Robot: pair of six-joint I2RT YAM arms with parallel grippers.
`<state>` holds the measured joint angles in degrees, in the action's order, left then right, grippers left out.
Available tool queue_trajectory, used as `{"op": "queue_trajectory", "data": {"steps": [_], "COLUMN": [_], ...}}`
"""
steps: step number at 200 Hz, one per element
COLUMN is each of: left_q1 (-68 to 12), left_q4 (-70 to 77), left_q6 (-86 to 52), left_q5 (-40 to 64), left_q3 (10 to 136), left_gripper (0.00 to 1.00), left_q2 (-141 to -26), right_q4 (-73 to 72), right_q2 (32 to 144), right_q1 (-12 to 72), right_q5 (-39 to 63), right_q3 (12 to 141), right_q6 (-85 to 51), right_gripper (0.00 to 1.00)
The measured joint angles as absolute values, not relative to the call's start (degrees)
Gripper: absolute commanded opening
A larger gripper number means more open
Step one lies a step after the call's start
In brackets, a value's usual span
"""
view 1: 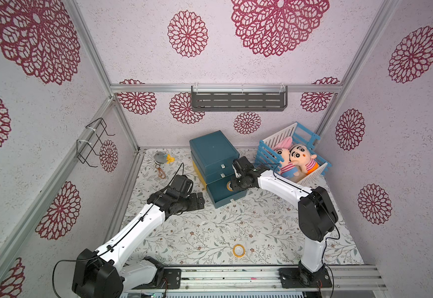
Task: Place the transparent tape into the drawer according to color
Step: Place the tape in the drawer.
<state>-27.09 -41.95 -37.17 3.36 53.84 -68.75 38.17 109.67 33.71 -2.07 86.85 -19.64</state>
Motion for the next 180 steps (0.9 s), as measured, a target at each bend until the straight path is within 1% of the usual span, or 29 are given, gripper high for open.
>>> {"op": "queue_trajectory", "data": {"steps": [18, 22, 33, 43, 53, 61, 81, 104, 126, 149, 163, 180], "left_q1": [-27.2, -27.27, -27.53, -27.97, -28.45, -28.86, -29.78, -30.81, -32.36, -35.33, -37.39, -39.7], "left_q4": [-42.28, -42.35, -42.39, -42.41, -42.46, -42.5, -42.87, -43.2, -43.7, -44.47, -44.88, -45.04], "left_q6": [-37.56, -37.56, -37.74, -37.8, -37.93, -37.98, -38.0, -38.04, -38.15, -38.17, -38.22, -38.41], "left_q5": [3.36, 3.36, 3.36, 3.36, 3.36, 3.33, 3.29, 3.2, 3.11, 3.09, 3.07, 3.01], "left_q3": [53.36, 53.34, 53.28, 53.28, 53.28, 53.28, 53.28, 53.3, 53.41, 54.39, 55.29, 56.31], "left_gripper": [0.97, 0.97, 0.97, 0.97, 0.97, 0.97, 0.97, 0.97, 0.97, 0.97, 0.97, 0.97], "left_q2": [-68.05, -67.99, -67.9, -67.9, -67.9, -67.9, -68.03, -68.75, -69.97, -72.4, -74.02, -75.9], "right_q4": [38.15, 38.13, 38.09, 37.95, 37.76, 37.63, 37.28, 36.91, 36.07, 35.35, 34.94, 34.54], "right_q2": [110.91, 111.07, 111.31, 111.31, 111.31, 111.31, 111.31, 111.31, 110.45, 107.0, 103.85, 99.07], "right_q1": [33.71, 33.71, 33.71, 33.71, 33.71, 33.71, 33.71, 33.71, 33.71, 33.71, 33.69, 33.58], "right_q5": [-1.69, -1.65, -1.63, -1.63, -1.58, -1.43, -1.13, -0.71, -0.32, -0.12, 0.03, 0.51], "right_q3": [86.85, 86.85, 86.85, 86.85, 86.94, 87.02, 87.11, 87.07, 86.11, 83.35, 81.32, 78.7], "right_q6": [-19.55, -19.53, -19.53, -19.53, -19.49, -19.66, -19.22, -18.63, -18.63, -18.96, -19.09, -19.4], "right_gripper": [0.01, 0.05, 0.13, 0.24, 0.31, 0.39, 0.5, 0.54, 0.62, 0.69, 0.75, 0.85]}}
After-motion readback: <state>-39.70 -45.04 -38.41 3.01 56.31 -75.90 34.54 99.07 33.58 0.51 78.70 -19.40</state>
